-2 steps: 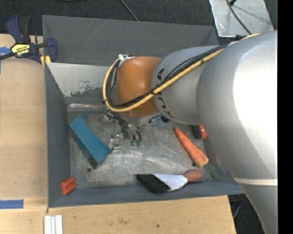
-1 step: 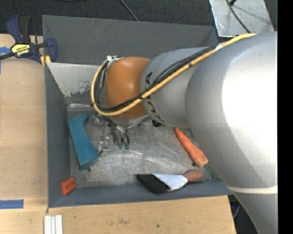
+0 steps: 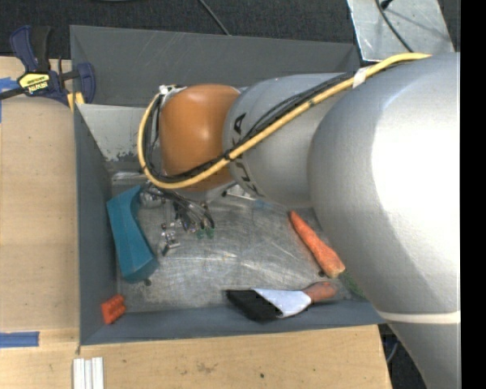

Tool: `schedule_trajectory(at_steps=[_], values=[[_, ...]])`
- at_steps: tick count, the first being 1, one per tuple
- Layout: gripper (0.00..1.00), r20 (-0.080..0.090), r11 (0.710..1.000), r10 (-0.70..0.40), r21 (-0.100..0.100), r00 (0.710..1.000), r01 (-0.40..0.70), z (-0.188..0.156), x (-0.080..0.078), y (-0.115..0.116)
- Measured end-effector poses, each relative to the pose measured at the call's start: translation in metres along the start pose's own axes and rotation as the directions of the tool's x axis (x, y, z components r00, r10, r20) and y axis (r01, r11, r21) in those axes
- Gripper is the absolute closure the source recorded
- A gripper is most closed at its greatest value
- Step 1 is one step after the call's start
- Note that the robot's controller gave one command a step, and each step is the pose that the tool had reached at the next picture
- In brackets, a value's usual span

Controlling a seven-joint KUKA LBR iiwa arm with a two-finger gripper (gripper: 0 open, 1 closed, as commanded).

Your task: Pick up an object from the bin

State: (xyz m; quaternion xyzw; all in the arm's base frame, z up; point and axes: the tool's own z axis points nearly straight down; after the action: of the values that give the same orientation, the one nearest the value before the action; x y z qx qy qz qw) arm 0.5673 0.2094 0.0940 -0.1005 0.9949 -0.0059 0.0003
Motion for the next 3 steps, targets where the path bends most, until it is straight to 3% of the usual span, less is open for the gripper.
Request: schedule_trajectory(at_steps=[1, 2, 3], values=[[0.0, -0.002, 0.997, -0.073, -0.01, 0.997, 0.073, -0.003, -0.022, -0.027], [0.0, 0.006, 0.971, -0.239, -0.01, 0.971, 0.239, 0.005, -0.026, -0.05], [0.0, 0.002, 0.994, -0.11, -0.01, 0.994, 0.11, -0.02, -0.042, -0.02]])
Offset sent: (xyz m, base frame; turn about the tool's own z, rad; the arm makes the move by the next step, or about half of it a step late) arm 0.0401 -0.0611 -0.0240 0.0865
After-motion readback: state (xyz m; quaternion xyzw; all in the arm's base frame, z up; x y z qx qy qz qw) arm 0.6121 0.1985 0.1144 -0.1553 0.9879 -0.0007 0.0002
